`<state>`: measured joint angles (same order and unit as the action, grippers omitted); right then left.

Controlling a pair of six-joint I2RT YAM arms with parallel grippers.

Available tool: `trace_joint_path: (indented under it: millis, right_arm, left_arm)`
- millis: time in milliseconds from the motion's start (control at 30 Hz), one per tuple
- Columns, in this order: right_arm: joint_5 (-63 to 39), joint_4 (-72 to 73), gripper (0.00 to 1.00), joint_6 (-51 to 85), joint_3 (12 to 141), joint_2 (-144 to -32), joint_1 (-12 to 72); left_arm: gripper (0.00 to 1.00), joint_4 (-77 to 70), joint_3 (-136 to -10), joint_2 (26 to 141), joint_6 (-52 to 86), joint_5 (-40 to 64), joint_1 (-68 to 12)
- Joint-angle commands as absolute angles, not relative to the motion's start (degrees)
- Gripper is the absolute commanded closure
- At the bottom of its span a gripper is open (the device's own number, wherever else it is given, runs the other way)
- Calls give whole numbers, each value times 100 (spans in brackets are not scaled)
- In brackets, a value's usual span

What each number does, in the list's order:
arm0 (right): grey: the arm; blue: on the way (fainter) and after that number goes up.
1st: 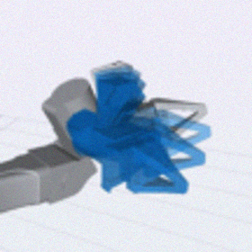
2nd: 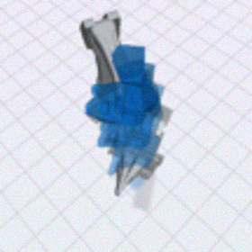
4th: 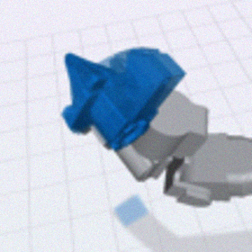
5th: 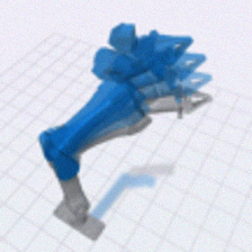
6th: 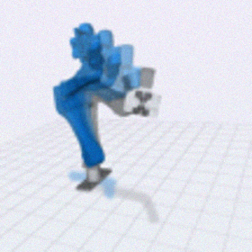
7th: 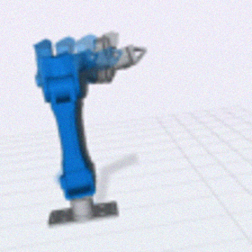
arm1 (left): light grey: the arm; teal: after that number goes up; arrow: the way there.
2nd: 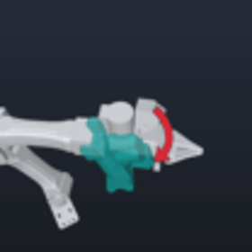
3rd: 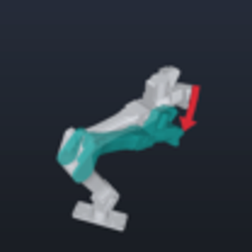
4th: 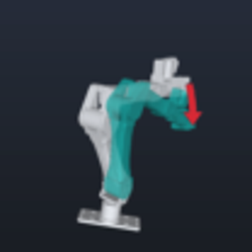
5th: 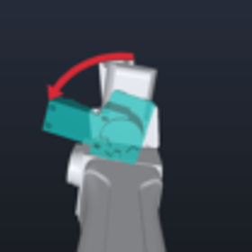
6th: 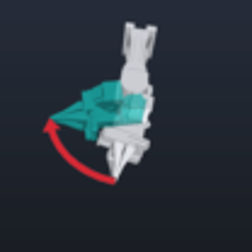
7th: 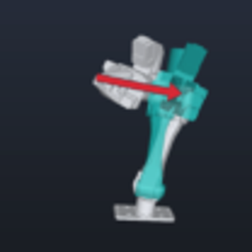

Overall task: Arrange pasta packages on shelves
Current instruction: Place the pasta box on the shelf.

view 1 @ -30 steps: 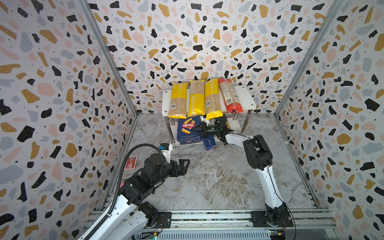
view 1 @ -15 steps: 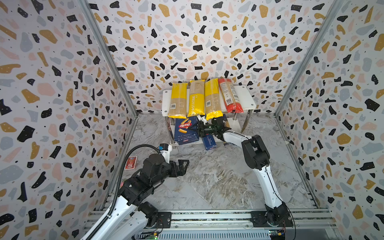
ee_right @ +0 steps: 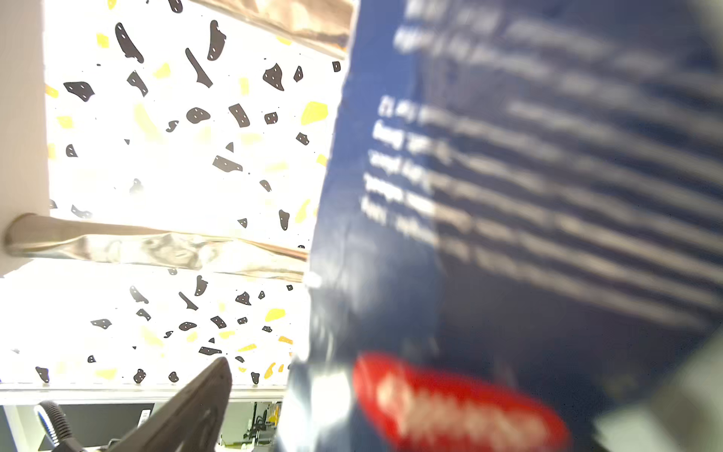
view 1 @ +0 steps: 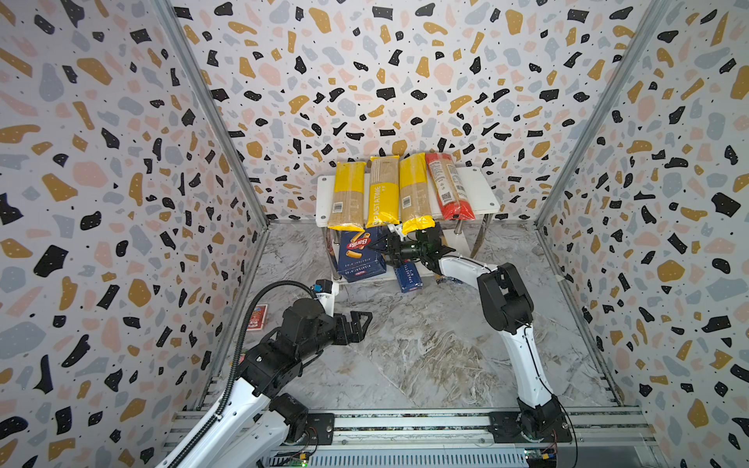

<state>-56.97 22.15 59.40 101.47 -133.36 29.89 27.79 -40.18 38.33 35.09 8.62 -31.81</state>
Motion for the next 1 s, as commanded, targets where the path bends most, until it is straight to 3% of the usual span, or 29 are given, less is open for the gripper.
trace_joint_path:
  millis: [0,533,967]
  right_arm:
    - [-5717,2344,1,5701,10063,-12785,2882]
    - [-5558,2037,1,5419,9316,-12226,2787]
    - [-5451,445,1,4535,10817,-12955,3096]
  left_arm:
    - [1,2499,-3934,3853,3450,966,-3121]
    - [1,2485,-3981,3783,3586,1112,-3112]
    - [1,2532,-3946,3649,3645,1107,-3104]
